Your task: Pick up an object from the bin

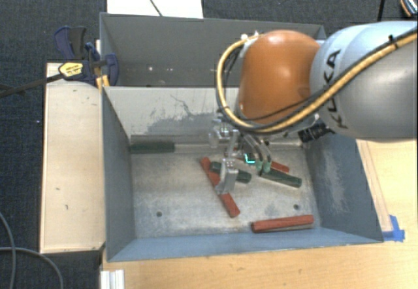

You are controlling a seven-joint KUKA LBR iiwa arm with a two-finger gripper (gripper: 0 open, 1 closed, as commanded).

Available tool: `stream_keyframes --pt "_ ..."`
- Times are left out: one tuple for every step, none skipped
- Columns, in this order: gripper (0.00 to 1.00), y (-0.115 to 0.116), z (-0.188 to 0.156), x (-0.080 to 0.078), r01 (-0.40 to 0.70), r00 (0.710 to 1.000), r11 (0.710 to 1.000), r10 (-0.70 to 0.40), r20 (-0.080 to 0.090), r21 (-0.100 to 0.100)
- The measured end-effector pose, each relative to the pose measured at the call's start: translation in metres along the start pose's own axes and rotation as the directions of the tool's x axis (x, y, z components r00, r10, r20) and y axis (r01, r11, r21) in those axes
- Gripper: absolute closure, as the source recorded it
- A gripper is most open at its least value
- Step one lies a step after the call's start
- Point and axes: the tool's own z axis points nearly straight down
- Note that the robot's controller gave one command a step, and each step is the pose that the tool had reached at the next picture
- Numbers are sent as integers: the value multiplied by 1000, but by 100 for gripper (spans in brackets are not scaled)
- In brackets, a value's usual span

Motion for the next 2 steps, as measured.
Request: stream_keyframes --pt "0 -63 143 -44 515 857 857 -515 0 2" --pt "100 -62 141 -44 511 859 859 -511 3 1"
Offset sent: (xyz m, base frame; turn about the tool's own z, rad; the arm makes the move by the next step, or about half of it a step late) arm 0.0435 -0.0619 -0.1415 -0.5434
